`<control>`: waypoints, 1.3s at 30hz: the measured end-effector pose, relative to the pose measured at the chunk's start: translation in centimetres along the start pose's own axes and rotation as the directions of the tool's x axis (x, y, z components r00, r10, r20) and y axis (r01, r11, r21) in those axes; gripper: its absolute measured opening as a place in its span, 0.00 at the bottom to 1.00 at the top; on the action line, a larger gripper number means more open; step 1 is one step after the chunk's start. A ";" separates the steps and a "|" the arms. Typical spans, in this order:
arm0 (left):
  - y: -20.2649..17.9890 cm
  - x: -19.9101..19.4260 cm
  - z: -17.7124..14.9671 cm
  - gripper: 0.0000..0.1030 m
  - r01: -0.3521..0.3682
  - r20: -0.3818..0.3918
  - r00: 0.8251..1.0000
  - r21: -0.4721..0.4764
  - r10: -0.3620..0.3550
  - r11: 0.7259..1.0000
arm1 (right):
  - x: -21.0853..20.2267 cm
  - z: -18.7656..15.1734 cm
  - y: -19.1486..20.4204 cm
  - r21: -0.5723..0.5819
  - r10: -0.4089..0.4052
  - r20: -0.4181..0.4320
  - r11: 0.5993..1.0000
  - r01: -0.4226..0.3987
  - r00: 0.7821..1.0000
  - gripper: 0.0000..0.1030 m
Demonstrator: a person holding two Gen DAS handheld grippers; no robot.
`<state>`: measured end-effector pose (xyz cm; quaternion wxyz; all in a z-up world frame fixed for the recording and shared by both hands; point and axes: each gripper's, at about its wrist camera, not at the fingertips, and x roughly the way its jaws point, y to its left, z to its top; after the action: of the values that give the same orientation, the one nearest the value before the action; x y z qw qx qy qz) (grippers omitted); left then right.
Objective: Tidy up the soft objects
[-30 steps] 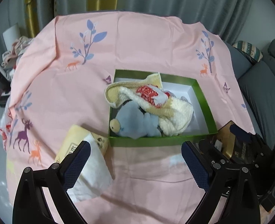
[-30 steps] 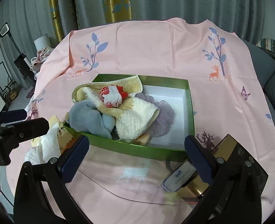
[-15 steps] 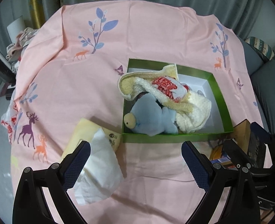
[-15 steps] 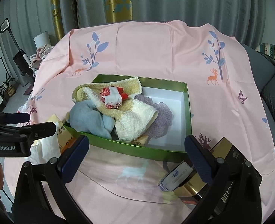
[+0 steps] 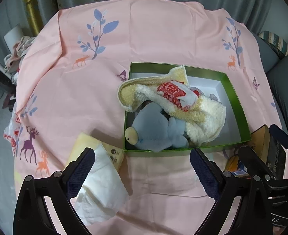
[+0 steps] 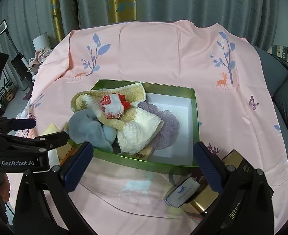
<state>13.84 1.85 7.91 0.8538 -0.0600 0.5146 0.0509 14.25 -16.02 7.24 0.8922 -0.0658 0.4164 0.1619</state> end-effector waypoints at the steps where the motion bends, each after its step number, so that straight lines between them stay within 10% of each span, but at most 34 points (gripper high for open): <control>1: 0.0 0.0 0.0 0.95 -0.001 0.000 1.000 0.003 0.001 1.000 | 0.0 -0.1 0.1 0.000 0.000 -0.001 1.000 0.000 1.000 0.99; 39: 0.3 1.9 0.4 0.95 -0.019 -0.021 1.000 0.000 0.019 1.000 | 1.5 0.0 -0.1 0.004 -0.005 -0.027 1.000 0.005 1.000 0.99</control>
<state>15.02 2.22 6.40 0.8478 -0.0557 0.5242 0.0584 15.22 -15.81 6.11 0.8870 -0.0672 0.4287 0.1577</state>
